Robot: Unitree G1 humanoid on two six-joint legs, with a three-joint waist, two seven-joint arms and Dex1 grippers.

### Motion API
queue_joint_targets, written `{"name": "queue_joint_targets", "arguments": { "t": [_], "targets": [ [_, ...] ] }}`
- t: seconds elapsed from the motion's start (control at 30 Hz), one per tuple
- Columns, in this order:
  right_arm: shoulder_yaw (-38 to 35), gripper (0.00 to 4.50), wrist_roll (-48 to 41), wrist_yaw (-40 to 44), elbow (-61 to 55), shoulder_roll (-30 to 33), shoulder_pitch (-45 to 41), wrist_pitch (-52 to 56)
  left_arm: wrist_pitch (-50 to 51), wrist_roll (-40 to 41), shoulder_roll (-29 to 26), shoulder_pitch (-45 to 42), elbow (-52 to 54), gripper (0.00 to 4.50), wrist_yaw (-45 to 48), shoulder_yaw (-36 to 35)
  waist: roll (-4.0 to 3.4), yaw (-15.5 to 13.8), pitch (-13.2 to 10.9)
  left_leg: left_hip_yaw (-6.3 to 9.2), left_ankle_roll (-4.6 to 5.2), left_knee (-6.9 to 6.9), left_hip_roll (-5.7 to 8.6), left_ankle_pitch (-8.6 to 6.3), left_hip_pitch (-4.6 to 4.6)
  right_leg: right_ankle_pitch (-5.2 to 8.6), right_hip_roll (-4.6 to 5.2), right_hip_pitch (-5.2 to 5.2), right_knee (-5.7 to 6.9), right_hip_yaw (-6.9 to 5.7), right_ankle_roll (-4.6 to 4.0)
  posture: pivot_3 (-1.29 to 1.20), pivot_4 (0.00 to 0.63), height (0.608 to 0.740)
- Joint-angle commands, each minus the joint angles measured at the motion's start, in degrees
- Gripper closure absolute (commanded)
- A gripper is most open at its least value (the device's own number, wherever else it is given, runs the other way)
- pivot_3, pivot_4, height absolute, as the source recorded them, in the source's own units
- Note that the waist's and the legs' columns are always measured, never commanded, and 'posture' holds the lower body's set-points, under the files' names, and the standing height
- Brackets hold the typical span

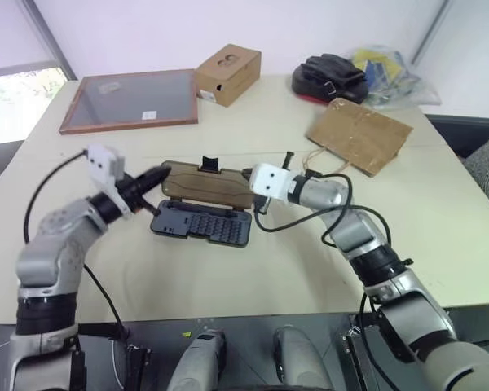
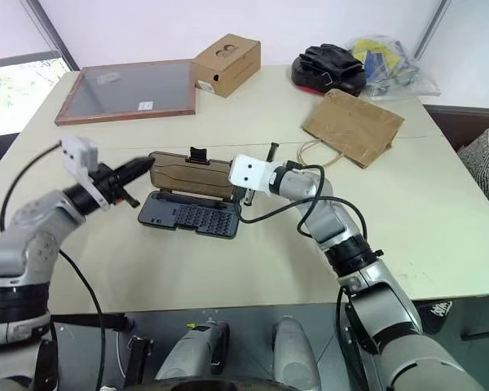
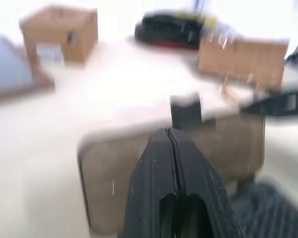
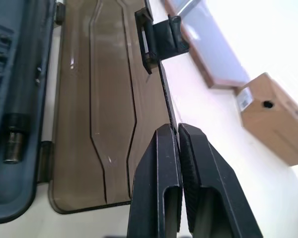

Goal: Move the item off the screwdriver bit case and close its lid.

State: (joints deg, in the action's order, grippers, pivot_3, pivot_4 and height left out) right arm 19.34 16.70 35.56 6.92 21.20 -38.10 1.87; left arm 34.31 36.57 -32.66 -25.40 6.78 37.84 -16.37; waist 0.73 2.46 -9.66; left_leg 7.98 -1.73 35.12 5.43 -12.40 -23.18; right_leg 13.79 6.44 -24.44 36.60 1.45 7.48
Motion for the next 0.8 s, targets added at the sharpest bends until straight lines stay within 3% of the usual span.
{"name": "queue_joint_targets", "arguments": {
  "t": [0.03,0.17,0.4,0.57,0.8],
  "targets": [
    [-1.51,4.48,-0.51,-1.47,-5.3,-0.8,0.13,-0.06,1.96,4.53,-1.03,-6.28,-1.09,4.5,-2.31,-5.0,0.01,0.13,-0.01,0.0,0.0,0.0,-0.01,0.0,0.0,0.0,-0.01,-0.02,0.0,0.0,0.0,0.0,0.15,0.74],
    [-0.61,4.48,-0.43,-0.93,-6.52,-0.79,1.07,-0.19,-1.07,1.88,-2.12,-12.14,-10.93,4.5,-3.98,-6.82,0.01,0.19,-0.01,-0.02,-0.05,-0.01,-0.02,0.03,0.02,0.0,-0.04,-0.02,0.01,0.01,0.0,0.0,0.15,0.74],
    [-0.56,4.48,-0.45,-0.76,-5.95,-0.73,0.49,-0.65,-10.71,-7.52,-3.31,-11.48,-24.27,4.5,-0.46,-2.34,0.12,-0.04,-0.07,-0.01,-0.08,-0.01,-0.01,0.05,-0.01,0.0,-0.04,-0.01,-0.03,0.01,0.0,0.0,0.15,0.74],
    [-0.21,4.48,-0.4,-0.14,-5.94,-0.51,-0.13,-1.54,-16.15,-12.35,-1.4,-9.81,-33.79,4.5,5.87,2.94,0.15,-0.05,-0.08,0.0,-0.08,-0.01,0.0,0.05,-0.03,0.0,-0.03,-0.01,-0.05,0.0,0.0,0.0,0.15,0.74],
    [1.2,4.48,-0.57,2.06,-6.43,-0.47,0.2,-3.21,-21.21,-16.52,-0.24,-14.83,-47.46,4.5,13.65,7.25,0.17,0.03,-0.09,0.01,-0.08,-0.01,0.01,0.06,-0.08,0.0,-0.04,-0.06,-0.05,-0.02,0.0,0.0,0.15,0.74]
  ]
}}
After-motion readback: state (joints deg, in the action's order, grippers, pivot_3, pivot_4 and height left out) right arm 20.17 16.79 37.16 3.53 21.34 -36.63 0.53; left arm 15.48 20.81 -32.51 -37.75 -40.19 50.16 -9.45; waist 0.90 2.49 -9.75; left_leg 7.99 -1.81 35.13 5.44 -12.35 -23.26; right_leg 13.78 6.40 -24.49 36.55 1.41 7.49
